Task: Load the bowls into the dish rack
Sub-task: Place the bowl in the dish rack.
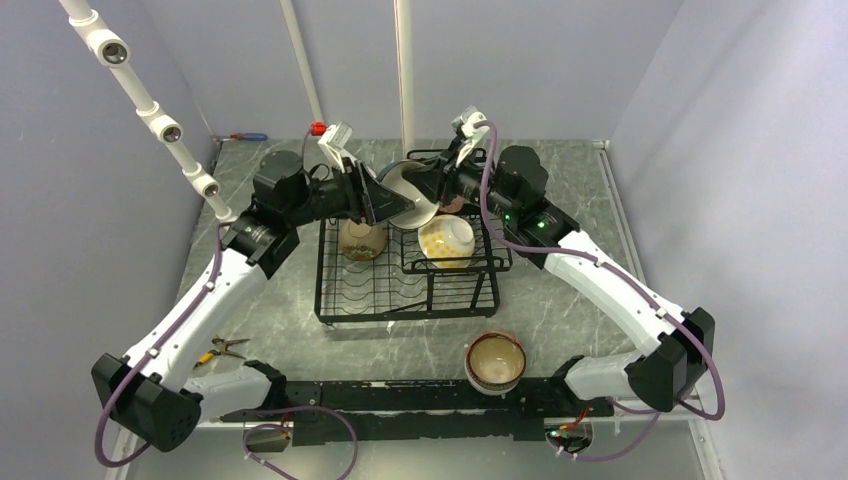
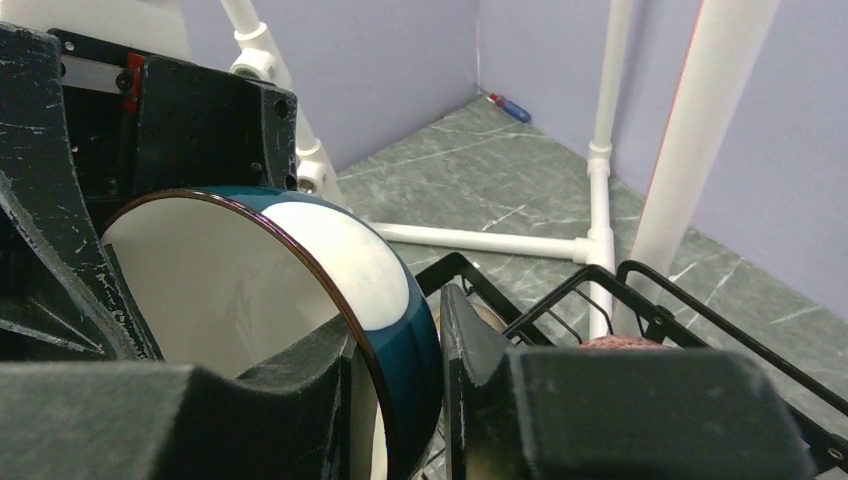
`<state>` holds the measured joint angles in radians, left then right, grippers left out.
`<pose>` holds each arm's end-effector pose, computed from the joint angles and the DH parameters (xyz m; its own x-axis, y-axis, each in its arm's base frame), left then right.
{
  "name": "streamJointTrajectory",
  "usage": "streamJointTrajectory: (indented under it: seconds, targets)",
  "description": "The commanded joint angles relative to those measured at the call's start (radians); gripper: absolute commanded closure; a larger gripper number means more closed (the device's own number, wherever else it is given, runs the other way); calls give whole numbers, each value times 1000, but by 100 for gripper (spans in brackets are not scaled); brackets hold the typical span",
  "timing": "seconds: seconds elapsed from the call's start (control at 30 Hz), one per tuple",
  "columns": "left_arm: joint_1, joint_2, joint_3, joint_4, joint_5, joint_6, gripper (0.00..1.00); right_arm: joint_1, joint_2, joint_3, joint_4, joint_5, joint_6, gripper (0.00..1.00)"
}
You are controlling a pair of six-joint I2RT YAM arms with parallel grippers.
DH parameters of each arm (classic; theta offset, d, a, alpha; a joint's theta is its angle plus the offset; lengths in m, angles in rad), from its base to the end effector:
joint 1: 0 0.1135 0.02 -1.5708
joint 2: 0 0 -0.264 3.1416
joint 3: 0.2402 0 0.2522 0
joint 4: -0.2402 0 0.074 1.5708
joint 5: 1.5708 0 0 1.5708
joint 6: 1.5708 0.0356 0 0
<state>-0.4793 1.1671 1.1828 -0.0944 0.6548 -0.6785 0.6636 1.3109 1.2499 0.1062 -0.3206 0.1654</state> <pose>0.2227 -0.1402 0.4121 -0.6220 -0.2378 -0.7461 0.6604 0.3527 -0.6630 0.2357 0.1985 0.4185 -0.1020 0.1186 -0.9877 -0.8271 0.5416 0.1504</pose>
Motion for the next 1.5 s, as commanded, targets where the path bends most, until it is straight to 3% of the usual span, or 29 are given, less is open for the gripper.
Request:
streamJointTrajectory:
  seconds: [0.0, 0.03, 0.27, 0.4, 0.57, 0.83, 1.07, 1.23, 1.47]
  targets:
    - [1, -79, -26, 78, -84, 5, 97, 4, -21, 44, 108, -11, 41, 96]
    - [1, -85, -33, 77, -95, 22, 97, 4, -20, 45, 106, -14, 40, 91]
    - [1, -155, -98, 79, -224, 129, 97, 4, -24, 33, 91, -16, 45, 32]
    - [1, -213, -140, 59, -331, 212, 97, 4, -33, 19, 88, -12, 50, 14]
    - [1, -272, -179, -32, -453, 425, 97, 2, -44, 12, 57, 10, 38, 6]
    - [1, -351, -354, -139, -465, 984, 97, 1, -91, -33, 33, 63, 16, 0]
    - [1, -365, -558, 36, -408, 1283, 97, 1, -113, -46, 3, 92, -8, 0]
    - [1, -302, -602, 173, -378, 1383, 97, -4, -128, -61, -10, 111, -20, 0]
    - [1, -267, -576, 222, -391, 1350, 97, -8, -148, -80, -20, 118, -29, 0]
